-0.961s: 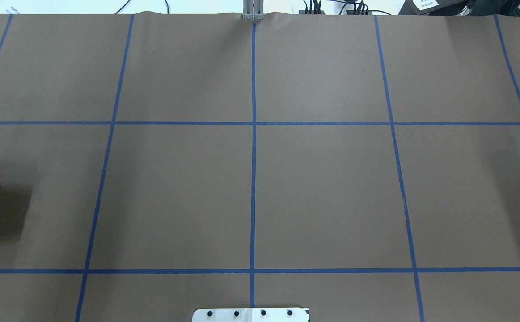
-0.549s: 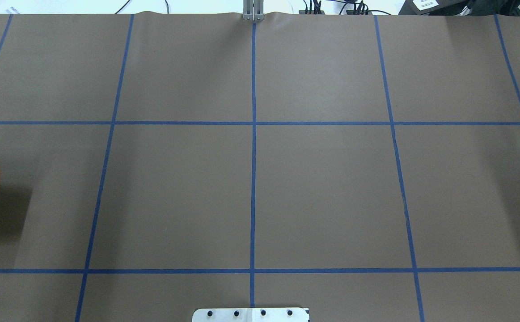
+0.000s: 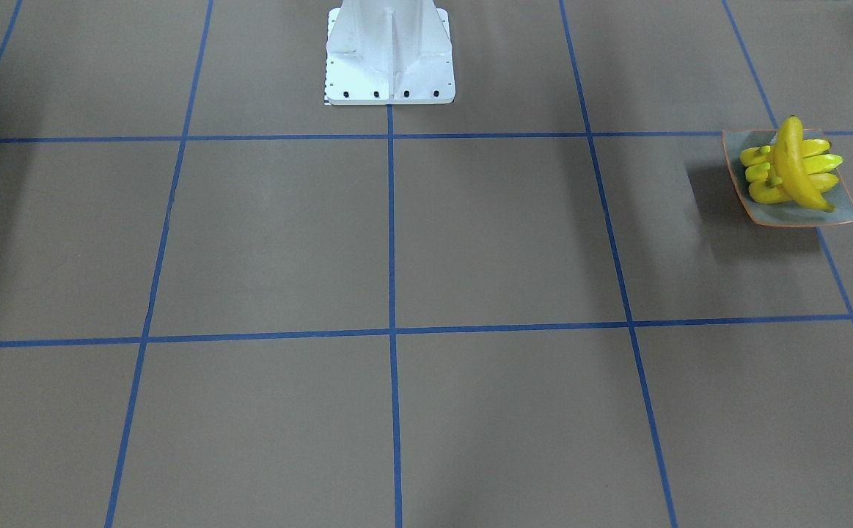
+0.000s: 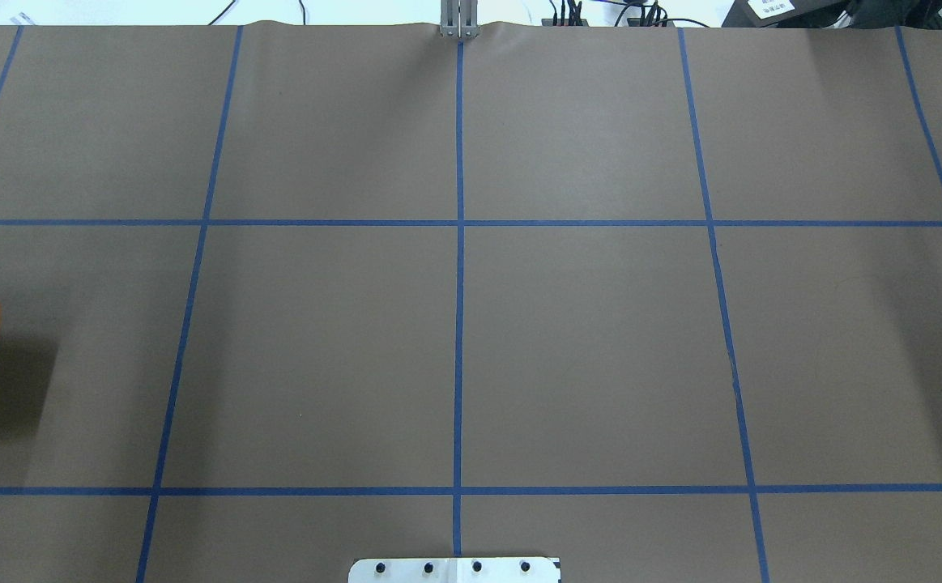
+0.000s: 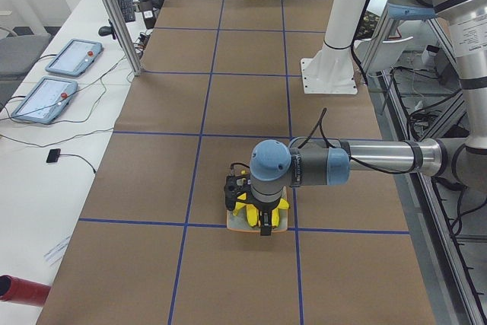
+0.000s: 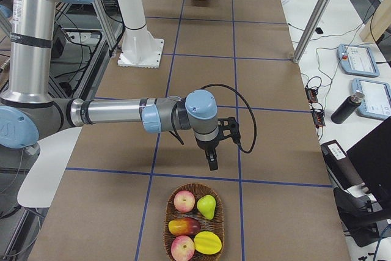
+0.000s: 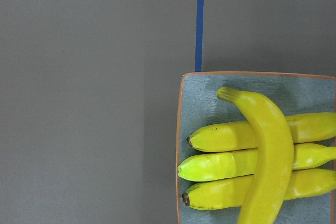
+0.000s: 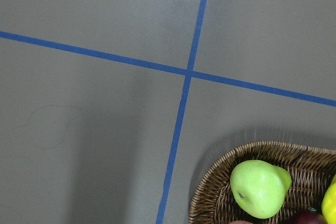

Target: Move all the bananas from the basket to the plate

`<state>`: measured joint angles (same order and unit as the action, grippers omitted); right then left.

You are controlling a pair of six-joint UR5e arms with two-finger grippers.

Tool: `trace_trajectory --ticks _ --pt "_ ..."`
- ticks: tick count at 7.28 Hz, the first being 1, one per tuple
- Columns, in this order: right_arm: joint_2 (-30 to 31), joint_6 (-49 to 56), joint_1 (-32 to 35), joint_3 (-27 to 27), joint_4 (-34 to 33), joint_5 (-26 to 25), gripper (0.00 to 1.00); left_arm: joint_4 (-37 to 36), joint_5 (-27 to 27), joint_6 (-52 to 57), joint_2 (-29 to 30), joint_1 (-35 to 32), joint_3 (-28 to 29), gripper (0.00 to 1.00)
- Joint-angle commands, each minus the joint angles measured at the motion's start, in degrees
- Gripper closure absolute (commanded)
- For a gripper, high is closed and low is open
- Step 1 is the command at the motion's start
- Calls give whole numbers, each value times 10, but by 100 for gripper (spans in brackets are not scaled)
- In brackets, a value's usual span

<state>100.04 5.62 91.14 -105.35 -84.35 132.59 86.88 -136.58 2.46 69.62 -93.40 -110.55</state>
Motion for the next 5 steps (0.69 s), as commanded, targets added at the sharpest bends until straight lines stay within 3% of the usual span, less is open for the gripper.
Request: trace_trajectory --ticks 1,5 --pt "-3 -1 0 1 1 -1 0 0 0 0 -3 1 1 0" --pt "-2 -2 1 2 -1 -1 0 1 0 0 -7 1 -1 0"
